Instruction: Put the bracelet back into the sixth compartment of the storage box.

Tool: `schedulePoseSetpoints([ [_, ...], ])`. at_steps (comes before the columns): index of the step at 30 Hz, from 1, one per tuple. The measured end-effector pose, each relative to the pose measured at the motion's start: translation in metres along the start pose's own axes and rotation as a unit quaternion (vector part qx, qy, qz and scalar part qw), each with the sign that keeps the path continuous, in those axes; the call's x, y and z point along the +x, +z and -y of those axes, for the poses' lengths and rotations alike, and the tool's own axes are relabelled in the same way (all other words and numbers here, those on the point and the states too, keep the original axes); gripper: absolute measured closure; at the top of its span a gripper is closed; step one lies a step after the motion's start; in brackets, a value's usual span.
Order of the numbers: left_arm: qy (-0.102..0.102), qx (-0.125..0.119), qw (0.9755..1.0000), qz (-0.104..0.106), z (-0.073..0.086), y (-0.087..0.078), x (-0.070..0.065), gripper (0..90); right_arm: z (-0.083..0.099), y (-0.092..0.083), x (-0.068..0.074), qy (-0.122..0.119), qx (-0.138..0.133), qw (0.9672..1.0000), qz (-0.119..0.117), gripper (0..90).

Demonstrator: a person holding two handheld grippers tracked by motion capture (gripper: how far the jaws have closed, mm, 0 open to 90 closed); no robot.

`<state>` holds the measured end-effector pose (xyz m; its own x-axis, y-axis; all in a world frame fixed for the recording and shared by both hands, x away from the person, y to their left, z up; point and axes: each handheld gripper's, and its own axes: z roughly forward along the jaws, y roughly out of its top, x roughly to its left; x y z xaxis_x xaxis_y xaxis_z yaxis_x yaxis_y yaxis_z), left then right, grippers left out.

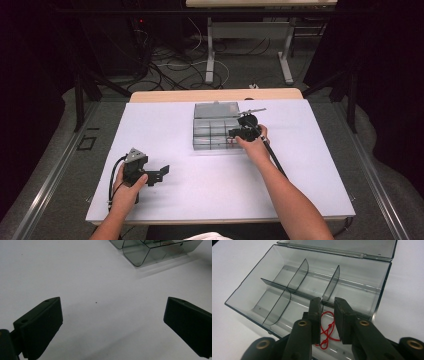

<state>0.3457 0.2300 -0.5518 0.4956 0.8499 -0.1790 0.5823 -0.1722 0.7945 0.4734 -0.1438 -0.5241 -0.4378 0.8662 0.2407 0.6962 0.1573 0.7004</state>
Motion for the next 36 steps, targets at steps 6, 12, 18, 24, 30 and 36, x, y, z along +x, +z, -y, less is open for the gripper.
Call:
schedulePoseSetpoints([
  [6, -0.001, 0.000, 1.0000, 0.000, 0.000, 0.000, 0.000, 2.2, 0.000, -0.001, 0.001, 0.003, -0.001, 1.0000, -0.005, 64.8],
  [12, 0.001, 0.000, 1.0000, 0.000, 0.000, -0.001, 0.000, 2.2, 0.001, -0.003, 0.003, 0.009, -0.003, 0.9999, -0.013, 58.3],
  [18, 0.001, 0.000, 1.0000, 0.000, 0.000, 0.000, 0.000, 2.2, 0.000, -0.010, 0.009, -0.009, -0.013, 0.9998, -0.016, 51.6],
  [24, 0.000, 0.000, 1.0000, 0.001, 0.000, 0.000, -0.001, 2.3, 0.000, -0.017, 0.013, -0.022, -0.016, 0.9994, -0.020, 46.0],
  [30, 0.000, 0.000, 1.0000, 0.001, 0.001, 0.000, -0.001, 2.2, 0.002, -0.025, 0.018, -0.037, -0.018, 0.9988, -0.025, 43.1],
  [36, 0.000, 0.000, 1.0000, 0.000, 0.001, 0.000, -0.001, 2.2, 0.004, -0.032, 0.023, -0.056, -0.021, 0.9978, -0.028, 41.7],
])
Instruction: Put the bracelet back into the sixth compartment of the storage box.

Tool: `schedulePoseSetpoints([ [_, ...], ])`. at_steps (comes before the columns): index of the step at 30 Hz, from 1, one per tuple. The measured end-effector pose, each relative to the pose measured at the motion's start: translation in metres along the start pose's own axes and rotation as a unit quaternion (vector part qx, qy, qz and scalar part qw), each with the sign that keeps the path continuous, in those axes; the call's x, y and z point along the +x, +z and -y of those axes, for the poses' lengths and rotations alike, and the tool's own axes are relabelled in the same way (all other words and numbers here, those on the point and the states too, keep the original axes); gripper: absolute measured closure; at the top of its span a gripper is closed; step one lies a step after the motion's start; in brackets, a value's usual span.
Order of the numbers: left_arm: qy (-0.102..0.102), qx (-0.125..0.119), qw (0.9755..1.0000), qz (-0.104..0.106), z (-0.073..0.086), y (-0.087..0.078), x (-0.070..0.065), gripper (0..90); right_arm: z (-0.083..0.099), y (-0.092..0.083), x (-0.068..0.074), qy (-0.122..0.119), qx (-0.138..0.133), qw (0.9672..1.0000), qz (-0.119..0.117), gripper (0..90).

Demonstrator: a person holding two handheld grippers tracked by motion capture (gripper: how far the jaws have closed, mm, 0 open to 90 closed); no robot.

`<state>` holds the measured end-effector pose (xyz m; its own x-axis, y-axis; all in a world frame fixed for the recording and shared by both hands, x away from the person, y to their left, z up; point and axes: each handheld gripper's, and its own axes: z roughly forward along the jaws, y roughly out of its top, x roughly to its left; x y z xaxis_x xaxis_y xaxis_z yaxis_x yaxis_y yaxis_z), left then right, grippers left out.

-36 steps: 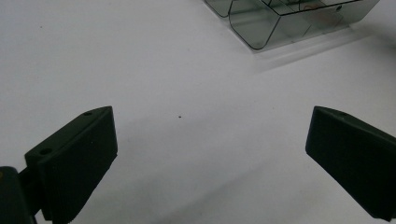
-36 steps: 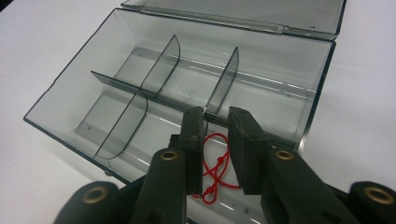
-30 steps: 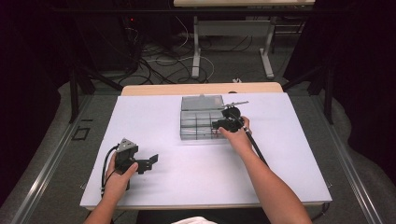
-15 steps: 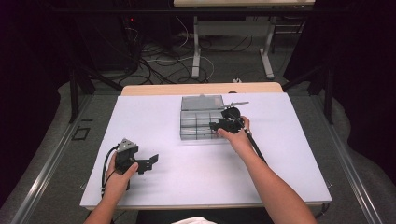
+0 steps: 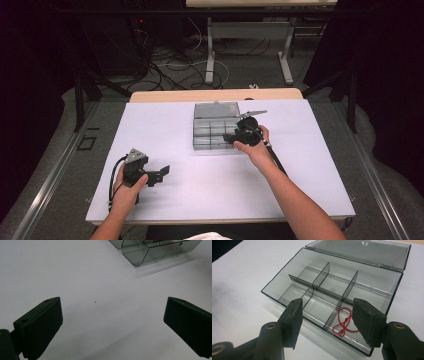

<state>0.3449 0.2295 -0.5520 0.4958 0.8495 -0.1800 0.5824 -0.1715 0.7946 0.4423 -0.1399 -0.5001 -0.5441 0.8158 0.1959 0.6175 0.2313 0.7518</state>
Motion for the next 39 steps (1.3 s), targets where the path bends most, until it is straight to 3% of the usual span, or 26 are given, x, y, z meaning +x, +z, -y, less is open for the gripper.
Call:
schedulePoseSetpoints([
  [6, -0.001, 0.000, 1.0000, 0.000, 0.000, 0.000, 0.000, 2.3, 0.005, -0.006, -0.001, -0.019, -0.006, 0.9998, -0.001, 39.1],
  [11, 0.003, 0.000, 1.0000, -0.001, 0.000, 0.000, 0.001, 2.2, 0.010, -0.013, -0.003, -0.005, -0.009, 0.9999, -0.006, 32.4],
  [18, -0.002, 0.000, 1.0000, -0.001, 0.000, 0.000, 0.000, 2.2, 0.021, -0.026, -0.008, -0.003, -0.023, 0.9997, 0.008, 24.7],
  [24, -0.002, 0.000, 1.0000, -0.001, 0.000, 0.000, -0.001, 2.3, 0.030, -0.037, -0.015, 0.012, -0.030, 0.9994, 0.010, 17.9],
  [28, -0.002, 0.000, 1.0000, -0.002, 0.000, 0.000, 0.000, 2.3, 0.038, -0.045, -0.018, -0.001, -0.037, 0.9988, 0.032, 15.8],
  [39, -0.002, 0.000, 1.0000, -0.003, 0.000, 0.000, -0.001, 2.2, 0.059, -0.070, -0.032, -0.008, -0.038, 0.9970, 0.066, 10.3],
])
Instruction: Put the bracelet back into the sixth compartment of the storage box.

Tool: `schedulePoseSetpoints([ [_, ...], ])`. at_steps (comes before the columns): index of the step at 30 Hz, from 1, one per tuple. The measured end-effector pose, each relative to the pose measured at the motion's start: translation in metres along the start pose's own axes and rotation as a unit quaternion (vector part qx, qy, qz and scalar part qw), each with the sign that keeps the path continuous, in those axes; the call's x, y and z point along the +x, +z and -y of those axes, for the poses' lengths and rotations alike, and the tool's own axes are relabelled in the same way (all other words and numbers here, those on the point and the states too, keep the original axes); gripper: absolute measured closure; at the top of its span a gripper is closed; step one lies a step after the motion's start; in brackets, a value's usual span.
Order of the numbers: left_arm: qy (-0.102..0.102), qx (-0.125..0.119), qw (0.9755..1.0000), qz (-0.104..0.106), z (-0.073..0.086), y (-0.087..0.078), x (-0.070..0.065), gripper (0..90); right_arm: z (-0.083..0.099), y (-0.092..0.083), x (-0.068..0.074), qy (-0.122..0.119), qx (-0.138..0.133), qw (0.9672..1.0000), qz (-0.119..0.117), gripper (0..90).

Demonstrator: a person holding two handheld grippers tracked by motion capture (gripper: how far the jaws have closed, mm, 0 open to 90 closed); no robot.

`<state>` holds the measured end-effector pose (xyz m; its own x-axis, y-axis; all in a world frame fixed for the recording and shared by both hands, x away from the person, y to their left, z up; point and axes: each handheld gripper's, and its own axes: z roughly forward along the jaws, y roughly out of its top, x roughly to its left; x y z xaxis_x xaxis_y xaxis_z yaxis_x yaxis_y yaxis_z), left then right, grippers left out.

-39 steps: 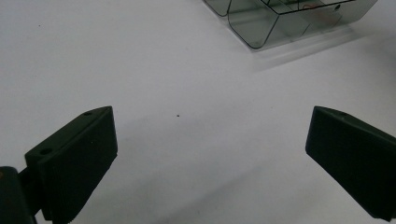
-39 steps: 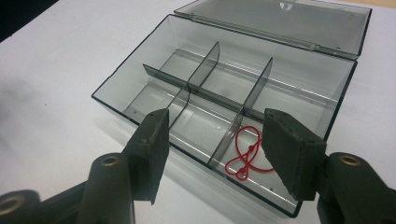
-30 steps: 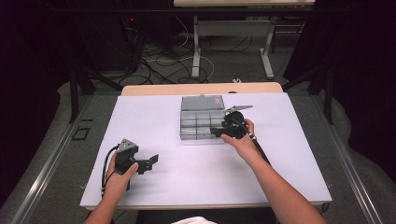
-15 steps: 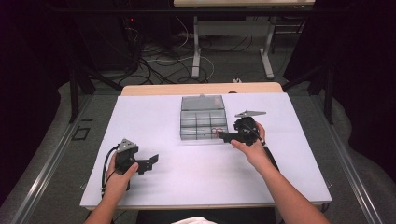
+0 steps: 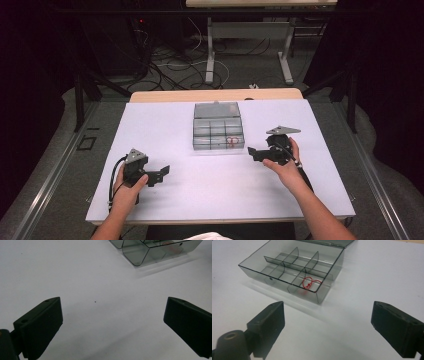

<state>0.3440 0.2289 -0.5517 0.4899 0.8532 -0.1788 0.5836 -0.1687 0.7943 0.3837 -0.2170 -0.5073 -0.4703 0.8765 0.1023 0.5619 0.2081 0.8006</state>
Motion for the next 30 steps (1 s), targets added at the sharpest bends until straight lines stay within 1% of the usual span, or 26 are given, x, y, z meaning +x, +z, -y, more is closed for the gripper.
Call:
schedulePoseSetpoints([
  [2, 0.000, 0.000, 1.0000, 0.000, 0.000, 0.000, 0.000, 2.3, 0.004, -0.004, -0.004, -0.002, 0.001, 1.0000, 0.002, 7.7],
  [5, 0.000, 0.000, 1.0000, -0.001, 0.000, 0.000, 0.000, 2.3, 0.012, -0.012, -0.011, -0.001, 0.001, 0.9999, 0.012, 3.0],
  [8, 0.000, 0.000, 1.0000, 0.001, 0.000, 0.000, -0.001, 2.3, 0.019, -0.018, -0.018, 0.012, -0.003, 0.9998, 0.018, 1.4],
  [9, 0.001, 0.004, 1.0000, 0.003, -0.001, -0.001, -0.001, 2.3, 0.020, -0.019, -0.020, 0.018, -0.003, 0.9997, 0.018, 0.7],
  [10, 0.000, 0.000, 1.0000, 0.000, 0.000, 0.000, -0.001, 2.3, 0.022, -0.021, -0.022, 0.019, -0.004, 0.9996, 0.021, 0.0],
  [11, 0.000, 0.000, 1.0000, 0.000, 0.000, 0.000, -0.001, 2.2, 0.025, -0.022, -0.025, 0.027, -0.006, 0.9994, 0.023, 0.0],
  [12, 0.000, 0.000, 1.0000, 0.000, 0.000, 0.000, -0.001, 2.2, 0.026, -0.023, -0.027, 0.031, -0.005, 0.9992, 0.024, 0.0],
  [13, 0.001, 0.005, 1.0000, 0.002, -0.001, -0.001, 0.000, 2.3, 0.029, -0.023, -0.031, 0.033, -0.004, 0.9990, 0.030, 0.0],
  [15, 0.002, 0.005, 1.0000, 0.000, -0.001, -0.001, 0.000, 2.3, 0.034, -0.024, -0.036, 0.038, -0.001, 0.9985, 0.039, 0.0],
  [17, 0.003, 0.002, 1.0000, -0.002, -0.001, -0.001, 0.001, 2.3, 0.039, -0.024, -0.041, 0.048, 0.000, 0.9981, 0.038, 0.0],
  [19, 0.001, -0.001, 1.0000, -0.002, -0.001, 0.000, 0.001, 2.2, 0.042, -0.024, -0.045, 0.045, -0.001, 0.9982, 0.040, 0.0],
  [20, 0.000, -0.001, 1.0000, -0.001, -0.001, 0.000, 0.001, 2.3, 0.044, -0.024, -0.046, 0.047, 0.001, 0.9979, 0.045, 0.0],
  [22, 0.002, -0.001, 1.0000, -0.002, -0.001, -0.001, 0.001, 2.3, 0.044, -0.024, -0.047, 0.045, -0.001, 0.9979, 0.046, 0.0],
  [23, -0.002, -0.003, 1.0000, -0.001, -0.001, -0.001, 0.001, 2.3, 0.046, -0.024, -0.049, 0.048, -0.001, 0.9973, 0.055, 0.0],
  [28, 0.001, -0.003, 1.0000, -0.002, -0.001, -0.001, 0.001, 2.3, 0.046, -0.024, -0.050, 0.052, -0.004, 0.9974, 0.050, 0.0],
  [30, 0.001, -0.003, 1.0000, -0.002, -0.001, -0.001, 0.001, 2.3, 0.046, -0.025, -0.051, 0.047, -0.005, 0.9976, 0.049, 0.0],
])
